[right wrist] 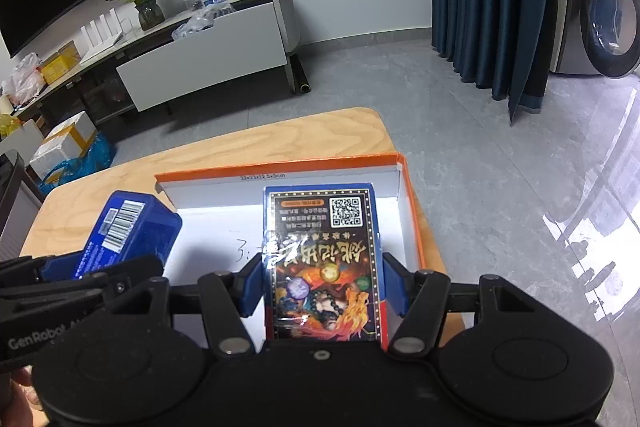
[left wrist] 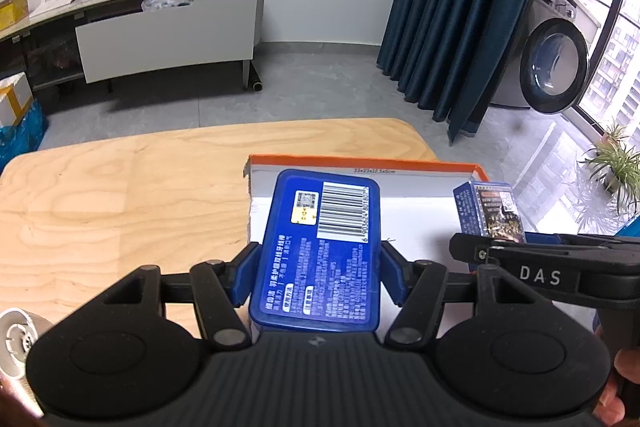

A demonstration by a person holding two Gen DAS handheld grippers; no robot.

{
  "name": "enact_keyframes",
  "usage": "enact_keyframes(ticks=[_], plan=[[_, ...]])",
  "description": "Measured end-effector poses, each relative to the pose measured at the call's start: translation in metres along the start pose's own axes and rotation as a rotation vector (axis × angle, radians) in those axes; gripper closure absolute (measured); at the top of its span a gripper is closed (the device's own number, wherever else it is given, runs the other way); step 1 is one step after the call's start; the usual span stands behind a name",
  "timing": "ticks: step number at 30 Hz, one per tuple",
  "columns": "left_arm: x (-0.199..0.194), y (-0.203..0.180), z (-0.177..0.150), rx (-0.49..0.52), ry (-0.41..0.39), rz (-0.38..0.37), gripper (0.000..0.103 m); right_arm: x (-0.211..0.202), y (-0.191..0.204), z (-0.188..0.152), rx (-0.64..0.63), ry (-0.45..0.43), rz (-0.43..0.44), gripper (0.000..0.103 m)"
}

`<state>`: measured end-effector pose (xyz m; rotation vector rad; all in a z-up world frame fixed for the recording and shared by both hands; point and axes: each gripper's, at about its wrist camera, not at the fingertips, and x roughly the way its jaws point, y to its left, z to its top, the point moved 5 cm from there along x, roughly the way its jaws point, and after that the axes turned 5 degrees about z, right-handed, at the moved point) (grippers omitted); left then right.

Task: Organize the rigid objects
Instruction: 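Lower both items into the white box and open both tools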

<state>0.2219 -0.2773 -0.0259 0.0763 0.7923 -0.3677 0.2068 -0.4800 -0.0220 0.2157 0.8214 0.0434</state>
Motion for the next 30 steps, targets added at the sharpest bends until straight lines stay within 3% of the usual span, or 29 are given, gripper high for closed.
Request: enact_keyframes(ticks=[11, 19, 20, 21, 22, 30], plan=[[0.017, -0.002, 0.001, -0.014, 0.021, -0.007, 0.04, 0.02, 0.001, 0.011, 0.006, 0.018, -0.007, 0.029], [0.03, -0.013, 0.003, -0.013, 0.034, -0.029, 0.04, -0.012, -0.006, 0.014, 0.005, -0.091, -0.059, 0.024], [0.03, -0.016, 0.004, -0.011, 0.03, -0.034, 0.035, -0.017, -0.008, 0.014, 0.012, -0.101, -0.066, 0.024], [0.03, -0.019, 0.004, -0.006, 0.035, -0.031, 0.018, -0.022, -0.009, 0.013, 0.011, -0.108, -0.076, 0.024], [0.029, -0.02, 0.004, -0.004, 0.037, -0.025, 0.013, -0.026, -0.01, 0.013, 0.006, -0.113, -0.082, 0.024], [-0.009, -0.026, 0.003, 0.038, 0.0, 0.003, 0.007, -0.065, -0.016, 0.006, 0.017, -0.158, -0.098, 0.022]])
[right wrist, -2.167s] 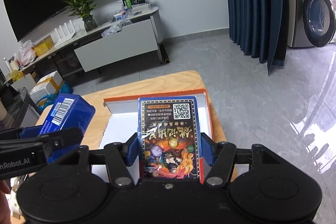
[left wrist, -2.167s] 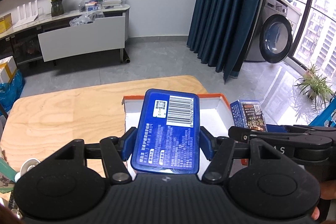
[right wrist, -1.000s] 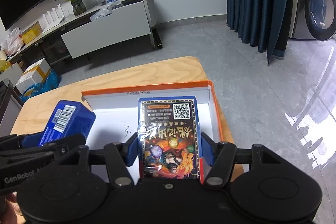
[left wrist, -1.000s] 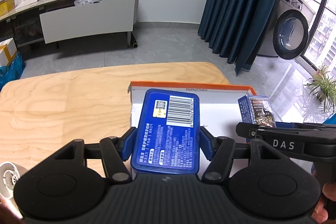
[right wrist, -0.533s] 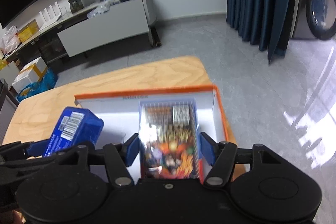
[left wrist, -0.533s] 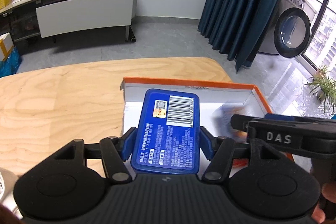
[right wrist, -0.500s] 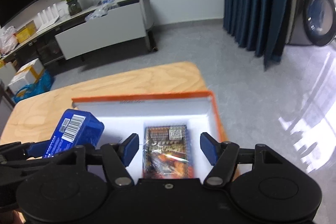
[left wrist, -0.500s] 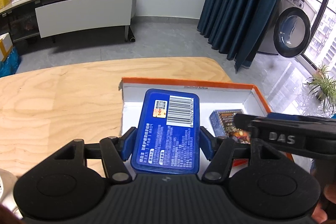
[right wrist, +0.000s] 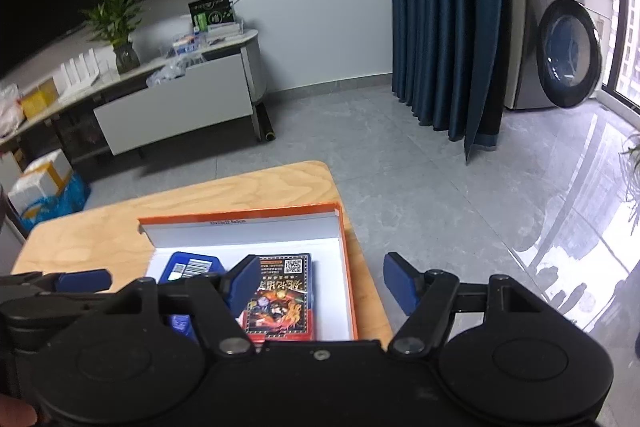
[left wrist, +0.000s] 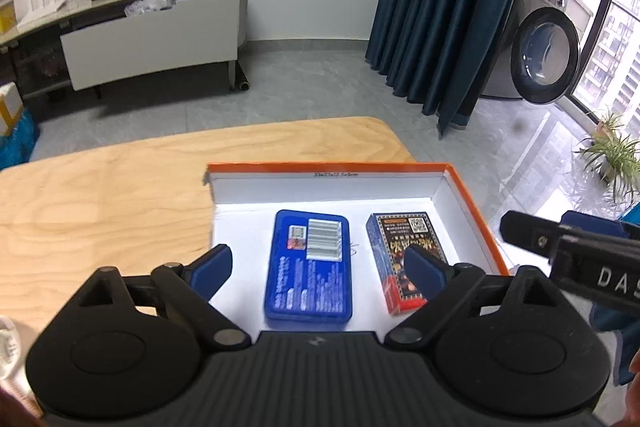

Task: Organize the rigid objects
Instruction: 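Lower both items into the white box and open both tools, then return both tools to the cluttered table and reach the left tool to the white product box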

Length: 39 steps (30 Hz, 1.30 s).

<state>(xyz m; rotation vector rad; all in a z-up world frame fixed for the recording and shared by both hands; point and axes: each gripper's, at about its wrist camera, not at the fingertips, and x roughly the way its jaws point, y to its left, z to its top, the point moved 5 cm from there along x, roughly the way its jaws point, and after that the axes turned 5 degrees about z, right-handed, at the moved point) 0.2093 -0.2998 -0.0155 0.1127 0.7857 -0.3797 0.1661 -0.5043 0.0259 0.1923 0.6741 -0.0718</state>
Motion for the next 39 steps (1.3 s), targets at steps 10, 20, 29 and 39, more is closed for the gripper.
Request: enact_keyframes(ticks=[10, 20, 29, 39], plan=[[-0.057, 0.034, -0.028, -0.026, -0.036, 0.066, 0.004, -0.044, 0.024, -0.022, -0.003, 0.0, 0.06, 0.021], [-0.104, 0.088, -0.057, -0.101, -0.062, 0.165, 0.003, -0.065, 0.083, -0.057, -0.046, 0.044, 0.17, 0.021], [-0.138, 0.152, -0.102, -0.183, -0.068, 0.272, 0.003, -0.074, 0.15, -0.086, -0.128, 0.085, 0.272, 0.021], [-0.162, 0.247, -0.165, -0.307, 0.009, 0.433, 0.003, -0.071, 0.208, -0.118, -0.179, 0.144, 0.371, 0.021]])
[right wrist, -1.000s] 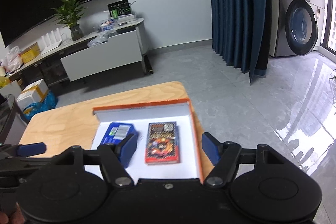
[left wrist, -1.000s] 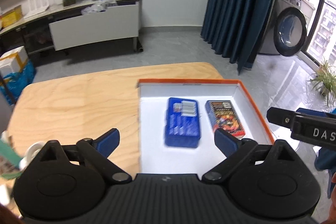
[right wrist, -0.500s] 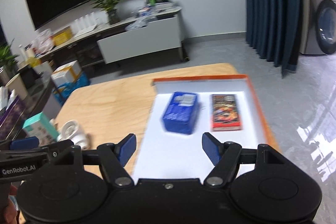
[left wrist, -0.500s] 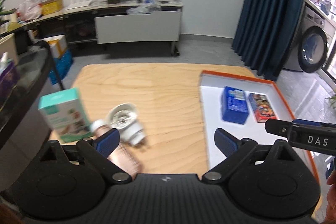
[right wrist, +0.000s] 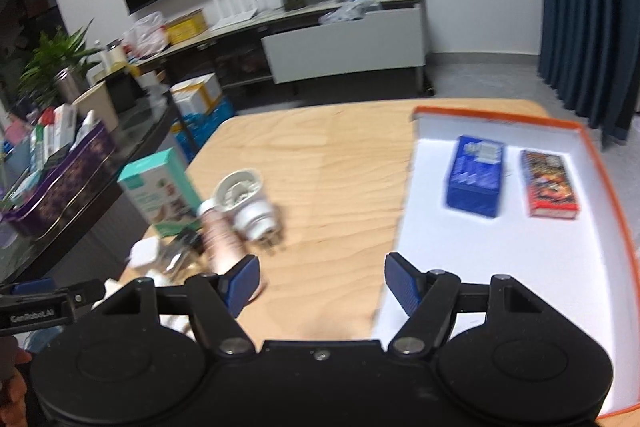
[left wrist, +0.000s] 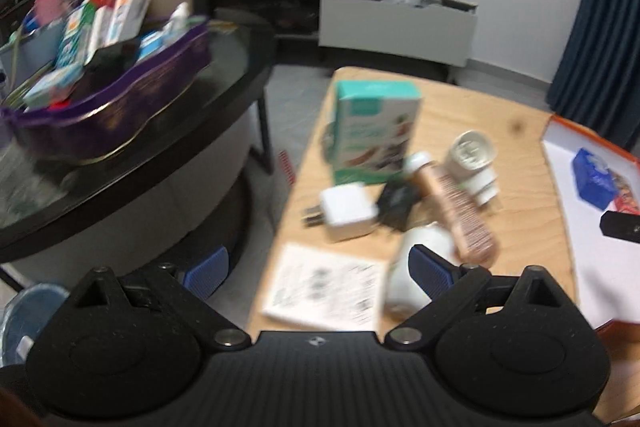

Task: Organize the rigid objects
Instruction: 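Return both tools to the cluttered table and reach the left tool to the white product box, then grasp the white product box with the left tool while the right tool grasps the white heater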

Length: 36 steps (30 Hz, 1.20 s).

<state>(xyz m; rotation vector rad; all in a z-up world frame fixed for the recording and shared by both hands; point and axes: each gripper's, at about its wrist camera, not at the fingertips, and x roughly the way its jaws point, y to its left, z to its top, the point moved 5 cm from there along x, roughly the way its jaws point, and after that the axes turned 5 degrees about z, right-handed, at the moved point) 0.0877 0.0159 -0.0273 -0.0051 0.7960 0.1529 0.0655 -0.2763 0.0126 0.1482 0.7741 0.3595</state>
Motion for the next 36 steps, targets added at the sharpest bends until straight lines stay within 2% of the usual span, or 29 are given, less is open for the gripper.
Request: enact_keyframes(ticks=[4, 8, 11, 18, 25, 30, 33, 36], plan=[[0.007, 0.016, -0.014, -0.005, 0.027, 0.002, 0.003, 0.008, 0.019, -0.009, -0.038, 0.027, 0.018, 0.021], [0.017, 0.01, -0.022, 0.035, 0.038, -0.03, 0.003, 0.011, 0.028, -0.014, -0.046, 0.042, 0.027, 0.021], [0.026, 0.006, -0.026, 0.064, 0.042, -0.02, 0.003, 0.011, 0.031, -0.015, -0.05, 0.046, 0.029, 0.02], [0.029, 0.0, -0.023, 0.062, 0.028, -0.066, 0.0, 0.008, 0.029, -0.012, -0.044, 0.036, 0.016, 0.021], [0.035, -0.007, -0.035, 0.009, 0.085, -0.075, 0.0, 0.013, 0.036, -0.014, -0.062, 0.05, 0.021, 0.021], [0.036, 0.002, -0.042, 0.016, 0.071, -0.058, 0.013, 0.015, 0.043, -0.016, -0.08, 0.061, 0.031, 0.021], [0.033, 0.01, -0.041, 0.029, 0.06, -0.09, 0.023, 0.017, 0.049, -0.018, -0.088, 0.072, 0.043, 0.021], [0.029, 0.017, -0.043, 0.055, 0.043, -0.088, 0.023, 0.02, 0.059, -0.022, -0.097, 0.089, 0.072, 0.021]])
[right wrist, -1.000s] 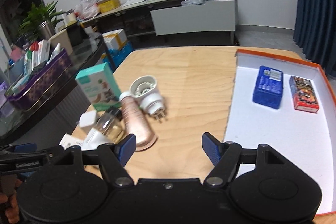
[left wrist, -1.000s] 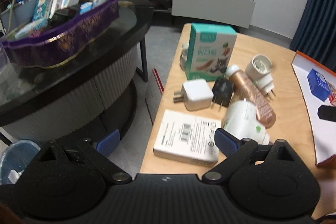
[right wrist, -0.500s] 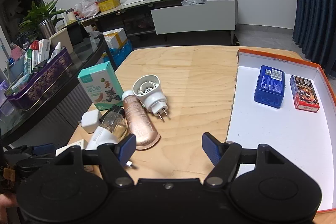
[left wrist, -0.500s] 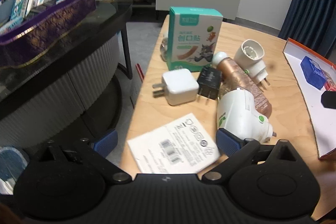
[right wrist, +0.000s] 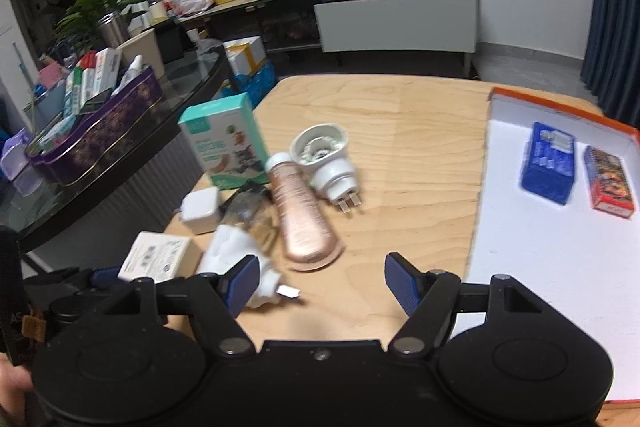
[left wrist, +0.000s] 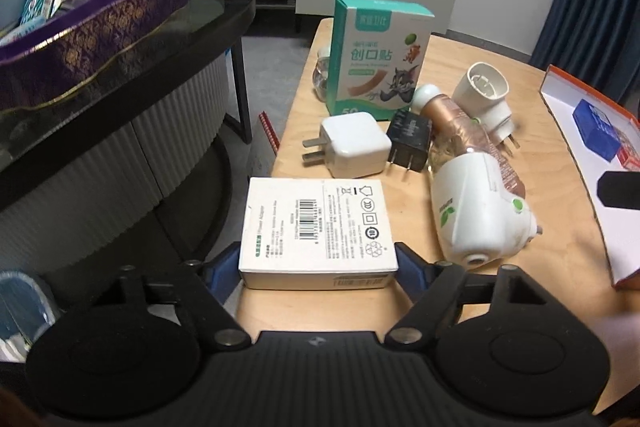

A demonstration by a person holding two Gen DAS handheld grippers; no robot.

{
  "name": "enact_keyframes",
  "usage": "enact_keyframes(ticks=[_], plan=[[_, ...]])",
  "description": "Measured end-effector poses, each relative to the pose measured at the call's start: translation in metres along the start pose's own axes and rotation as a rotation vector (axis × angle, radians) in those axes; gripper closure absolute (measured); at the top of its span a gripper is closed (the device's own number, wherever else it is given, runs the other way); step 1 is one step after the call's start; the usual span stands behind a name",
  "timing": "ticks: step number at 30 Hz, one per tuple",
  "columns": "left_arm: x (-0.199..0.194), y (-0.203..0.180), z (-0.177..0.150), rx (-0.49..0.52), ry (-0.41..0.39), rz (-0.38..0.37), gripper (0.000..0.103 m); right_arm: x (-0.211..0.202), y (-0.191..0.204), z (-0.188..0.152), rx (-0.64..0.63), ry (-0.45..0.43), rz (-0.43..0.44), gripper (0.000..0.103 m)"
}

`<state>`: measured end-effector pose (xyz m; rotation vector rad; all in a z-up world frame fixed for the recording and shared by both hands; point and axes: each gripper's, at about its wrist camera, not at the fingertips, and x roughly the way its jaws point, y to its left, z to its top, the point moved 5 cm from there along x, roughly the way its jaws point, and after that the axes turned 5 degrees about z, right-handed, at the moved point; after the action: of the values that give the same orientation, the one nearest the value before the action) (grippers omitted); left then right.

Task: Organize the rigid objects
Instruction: 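Grasp the white product box with the left tool while the right tool grasps the white heater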

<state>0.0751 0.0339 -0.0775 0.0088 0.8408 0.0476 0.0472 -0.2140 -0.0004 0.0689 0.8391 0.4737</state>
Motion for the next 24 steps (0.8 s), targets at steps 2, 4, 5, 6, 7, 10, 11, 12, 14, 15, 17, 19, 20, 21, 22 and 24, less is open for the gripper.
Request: enact_keyframes(ticks=[2, 4, 5, 6, 7, 10, 11, 12, 14, 15, 17, 19, 20, 21, 22, 24], plan=[[-0.001, 0.002, -0.002, 0.013, -0.006, -0.011, 0.023, 0.004, 0.009, -0.002, -0.01, 0.013, 0.024, 0.02], [0.001, -0.002, 0.001, 0.029, -0.008, -0.009, 0.023, 0.01, 0.017, -0.004, -0.01, 0.031, 0.047, 0.02], [0.001, -0.003, 0.002, 0.038, -0.014, -0.002, 0.023, 0.012, 0.021, -0.005, -0.012, 0.039, 0.056, 0.02], [0.002, -0.003, 0.003, 0.047, -0.019, 0.005, 0.022, 0.016, 0.026, -0.005, -0.018, 0.046, 0.062, 0.02], [0.003, -0.003, 0.003, 0.053, -0.024, 0.007, 0.022, 0.019, 0.03, -0.005, -0.027, 0.051, 0.063, 0.02], [0.008, -0.003, 0.005, 0.055, -0.017, -0.009, 0.023, 0.029, 0.042, -0.004, -0.058, 0.074, 0.072, 0.02], [0.009, -0.003, 0.004, 0.056, -0.021, -0.014, 0.024, 0.032, 0.046, -0.005, -0.069, 0.082, 0.077, 0.02], [0.01, -0.002, 0.004, 0.059, -0.028, -0.018, 0.024, 0.035, 0.05, -0.004, -0.084, 0.09, 0.083, 0.02], [0.007, 0.001, 0.003, 0.058, -0.034, -0.027, 0.024, 0.04, 0.057, -0.004, -0.133, 0.099, 0.094, 0.02], [0.005, 0.003, 0.003, 0.053, -0.037, -0.028, 0.024, 0.041, 0.059, -0.004, -0.16, 0.099, 0.098, 0.02], [0.001, 0.005, 0.006, 0.05, -0.06, -0.011, 0.024, 0.044, 0.06, -0.004, -0.203, 0.108, 0.114, 0.02], [-0.004, 0.011, 0.009, 0.032, -0.082, -0.001, 0.024, 0.049, 0.06, -0.004, -0.221, 0.118, 0.123, 0.02], [-0.005, 0.015, 0.01, 0.017, -0.088, 0.003, 0.024, 0.051, 0.06, -0.003, -0.229, 0.12, 0.13, 0.02], [-0.009, 0.02, 0.011, 0.003, -0.099, 0.01, 0.024, 0.054, 0.062, -0.003, -0.244, 0.126, 0.139, 0.02], [-0.011, 0.023, 0.012, -0.004, -0.106, 0.018, 0.024, 0.056, 0.064, -0.004, -0.263, 0.131, 0.138, 0.02], [-0.018, 0.029, 0.014, -0.024, -0.122, 0.024, 0.024, 0.063, 0.069, -0.005, -0.321, 0.14, 0.124, 0.019]])
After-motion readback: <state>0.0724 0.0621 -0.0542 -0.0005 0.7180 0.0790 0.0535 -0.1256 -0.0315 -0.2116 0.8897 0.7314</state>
